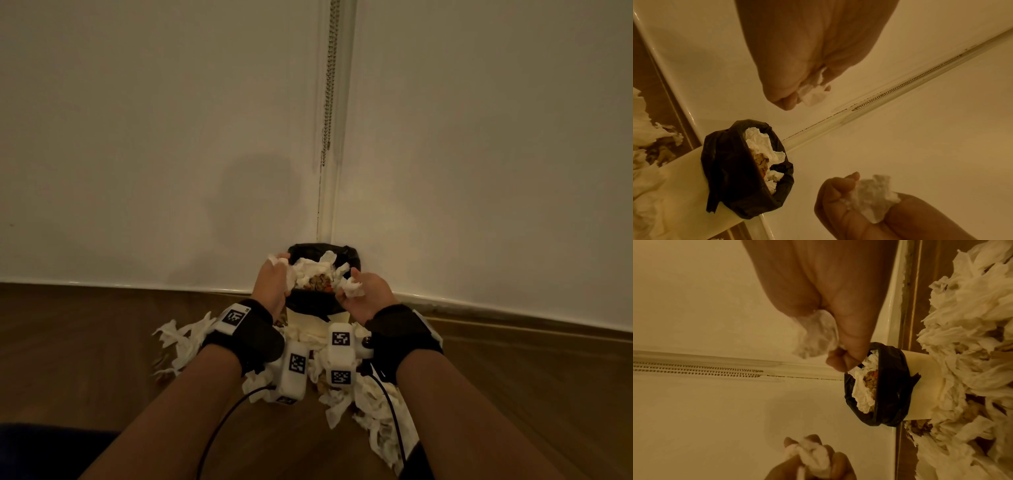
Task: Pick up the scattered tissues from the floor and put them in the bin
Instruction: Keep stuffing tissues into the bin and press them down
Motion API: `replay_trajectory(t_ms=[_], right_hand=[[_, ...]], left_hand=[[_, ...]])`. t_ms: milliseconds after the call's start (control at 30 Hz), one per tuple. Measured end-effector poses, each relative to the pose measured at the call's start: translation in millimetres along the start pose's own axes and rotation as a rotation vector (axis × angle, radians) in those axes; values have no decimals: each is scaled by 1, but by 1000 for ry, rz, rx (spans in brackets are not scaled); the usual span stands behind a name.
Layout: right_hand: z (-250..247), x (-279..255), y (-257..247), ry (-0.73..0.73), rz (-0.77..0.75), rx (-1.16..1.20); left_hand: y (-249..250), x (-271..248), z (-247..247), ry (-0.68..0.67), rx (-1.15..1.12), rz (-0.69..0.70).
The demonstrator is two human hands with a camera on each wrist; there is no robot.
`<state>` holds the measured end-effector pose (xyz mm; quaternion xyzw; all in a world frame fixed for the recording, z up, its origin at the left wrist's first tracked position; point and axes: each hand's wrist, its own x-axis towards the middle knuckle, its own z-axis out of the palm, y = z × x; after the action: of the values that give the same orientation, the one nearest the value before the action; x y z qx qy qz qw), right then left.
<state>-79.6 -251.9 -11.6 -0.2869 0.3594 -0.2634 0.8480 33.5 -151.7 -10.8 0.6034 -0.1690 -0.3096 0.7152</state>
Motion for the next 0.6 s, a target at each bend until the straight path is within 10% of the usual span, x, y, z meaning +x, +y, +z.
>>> replay_trajectory(t_ms=[600], right_hand=[[-2, 60, 18, 206, -373, -261]], left_hand=[[-27, 29, -14, 90, 259, 163]])
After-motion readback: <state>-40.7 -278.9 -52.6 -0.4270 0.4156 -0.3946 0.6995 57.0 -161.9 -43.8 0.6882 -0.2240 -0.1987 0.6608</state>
